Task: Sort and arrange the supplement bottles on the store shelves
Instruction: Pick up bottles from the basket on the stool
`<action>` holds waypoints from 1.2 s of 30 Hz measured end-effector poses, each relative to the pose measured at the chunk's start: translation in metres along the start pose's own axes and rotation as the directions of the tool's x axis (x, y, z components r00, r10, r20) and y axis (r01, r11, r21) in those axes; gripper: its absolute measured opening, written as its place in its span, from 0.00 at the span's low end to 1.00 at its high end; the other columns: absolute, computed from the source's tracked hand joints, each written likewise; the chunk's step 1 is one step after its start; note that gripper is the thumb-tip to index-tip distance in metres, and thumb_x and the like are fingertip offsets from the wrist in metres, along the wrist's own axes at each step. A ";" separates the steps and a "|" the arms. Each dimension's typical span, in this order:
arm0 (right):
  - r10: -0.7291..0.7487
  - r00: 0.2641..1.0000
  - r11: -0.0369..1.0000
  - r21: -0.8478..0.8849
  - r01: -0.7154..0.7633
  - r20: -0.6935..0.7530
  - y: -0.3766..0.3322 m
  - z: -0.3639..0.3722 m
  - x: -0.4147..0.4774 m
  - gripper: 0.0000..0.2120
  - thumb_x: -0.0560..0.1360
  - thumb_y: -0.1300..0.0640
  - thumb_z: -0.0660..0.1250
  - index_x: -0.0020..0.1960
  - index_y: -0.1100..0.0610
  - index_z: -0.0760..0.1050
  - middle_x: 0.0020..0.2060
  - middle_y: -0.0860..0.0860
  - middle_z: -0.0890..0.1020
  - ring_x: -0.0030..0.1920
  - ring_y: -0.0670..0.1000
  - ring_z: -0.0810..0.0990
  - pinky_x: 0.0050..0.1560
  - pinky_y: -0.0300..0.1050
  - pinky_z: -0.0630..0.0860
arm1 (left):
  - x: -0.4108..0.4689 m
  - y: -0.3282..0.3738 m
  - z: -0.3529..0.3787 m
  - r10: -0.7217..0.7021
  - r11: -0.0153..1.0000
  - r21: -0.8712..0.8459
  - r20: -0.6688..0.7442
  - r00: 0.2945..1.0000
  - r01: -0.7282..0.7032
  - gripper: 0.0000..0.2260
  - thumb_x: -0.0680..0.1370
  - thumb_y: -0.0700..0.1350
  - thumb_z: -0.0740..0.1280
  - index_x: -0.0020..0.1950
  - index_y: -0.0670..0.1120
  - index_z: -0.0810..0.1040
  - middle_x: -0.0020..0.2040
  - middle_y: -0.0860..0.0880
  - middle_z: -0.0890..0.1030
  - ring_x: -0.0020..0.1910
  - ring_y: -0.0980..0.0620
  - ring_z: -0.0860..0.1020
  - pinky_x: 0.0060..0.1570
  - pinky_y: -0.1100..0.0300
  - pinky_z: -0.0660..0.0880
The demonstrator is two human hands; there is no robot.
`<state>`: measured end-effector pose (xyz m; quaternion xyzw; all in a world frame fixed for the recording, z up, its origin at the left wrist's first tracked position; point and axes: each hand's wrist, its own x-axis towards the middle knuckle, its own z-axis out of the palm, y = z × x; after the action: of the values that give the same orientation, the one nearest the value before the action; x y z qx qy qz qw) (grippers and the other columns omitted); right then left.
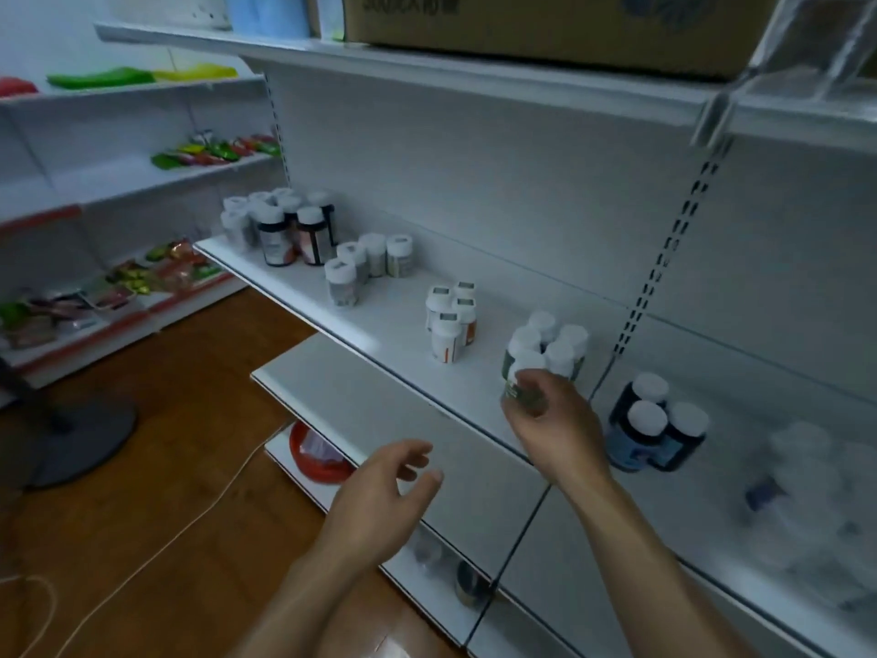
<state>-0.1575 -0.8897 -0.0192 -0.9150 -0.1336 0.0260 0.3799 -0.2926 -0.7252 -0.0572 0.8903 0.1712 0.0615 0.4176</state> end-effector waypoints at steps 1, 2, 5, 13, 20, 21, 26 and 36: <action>0.019 0.999 1.000 0.007 -0.019 -0.026 0.000 0.000 0.008 0.16 0.77 0.46 0.66 0.64 0.46 0.73 0.57 0.45 0.78 0.53 0.48 0.78 0.49 0.41 0.69 | 0.012 -0.001 0.001 0.007 1.000 0.002 0.009 1.000 -0.007 0.16 0.79 0.60 0.63 0.66 0.60 0.71 0.56 0.63 0.77 0.53 0.65 0.76 0.55 0.58 0.78; 0.031 0.998 0.999 0.013 -0.031 -0.047 -0.001 -0.001 0.015 0.16 0.77 0.45 0.66 0.63 0.45 0.73 0.56 0.44 0.78 0.53 0.48 0.78 0.49 0.41 0.69 | 0.026 -0.001 0.001 0.017 1.000 -0.002 0.014 1.000 -0.017 0.16 0.79 0.59 0.63 0.66 0.60 0.72 0.56 0.63 0.77 0.54 0.65 0.76 0.56 0.58 0.78; 0.020 0.996 1.000 0.006 -0.020 -0.083 -0.008 0.004 0.030 0.14 0.77 0.46 0.66 0.61 0.44 0.73 0.51 0.42 0.77 0.47 0.45 0.77 0.47 0.41 0.70 | 0.067 -0.003 0.000 0.039 0.999 -0.024 0.014 0.999 -0.038 0.16 0.79 0.57 0.64 0.66 0.58 0.72 0.56 0.62 0.77 0.54 0.64 0.76 0.57 0.58 0.76; 0.013 0.989 0.997 -0.072 -0.024 -0.150 -0.070 0.070 0.086 0.15 0.77 0.47 0.67 0.62 0.48 0.73 0.56 0.43 0.75 0.45 0.45 0.78 0.47 0.44 0.75 | 0.182 -0.037 -0.039 0.043 0.992 -0.124 0.081 0.996 -0.033 0.13 0.77 0.54 0.67 0.62 0.59 0.74 0.54 0.62 0.79 0.48 0.67 0.76 0.44 0.71 0.71; 0.137 0.956 0.961 -0.201 -0.192 -0.259 -0.085 0.119 0.125 0.24 0.74 0.41 0.69 0.64 0.52 0.71 0.56 0.49 0.78 0.50 0.51 0.79 0.48 0.46 0.76 | 0.240 -0.073 -0.071 0.166 0.978 -0.161 0.234 0.958 -0.130 0.12 0.77 0.54 0.67 0.61 0.59 0.75 0.52 0.62 0.79 0.50 0.63 0.78 0.52 0.61 0.77; 0.152 0.949 0.958 -0.193 -0.210 -0.278 -0.085 0.124 0.127 0.24 0.73 0.41 0.69 0.64 0.52 0.71 0.55 0.50 0.78 0.50 0.51 0.79 0.47 0.45 0.75 | 0.245 -0.078 -0.075 0.184 0.975 -0.165 0.249 0.951 -0.145 0.12 0.77 0.54 0.67 0.61 0.58 0.76 0.52 0.62 0.79 0.50 0.63 0.78 0.52 0.62 0.76; 0.180 0.904 0.948 -0.177 -0.264 -0.387 -0.088 0.136 0.124 0.17 0.73 0.44 0.71 0.57 0.50 0.73 0.47 0.47 0.79 0.45 0.49 0.78 0.41 0.41 0.68 | 0.265 -0.095 -0.085 0.271 0.960 -0.166 0.350 0.897 -0.226 0.12 0.77 0.51 0.69 0.60 0.57 0.76 0.52 0.60 0.79 0.49 0.63 0.78 0.52 0.63 0.76; 0.187 0.882 0.976 0.186 -0.116 -0.433 -0.158 0.157 0.090 0.17 0.66 0.46 0.75 0.52 0.37 0.73 0.48 0.37 0.78 0.47 0.41 0.77 0.43 0.34 0.73 | 0.256 -0.081 -0.111 0.491 0.847 -0.421 0.384 0.782 -0.325 0.26 0.72 0.47 0.75 0.64 0.65 0.70 0.59 0.67 0.76 0.59 0.67 0.74 0.53 0.69 0.74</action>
<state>-0.1294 -0.6506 -0.0146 -0.8716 0.0319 -0.1452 0.4672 -0.1018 -0.5060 -0.0560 0.8092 -0.1499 -0.0421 0.5666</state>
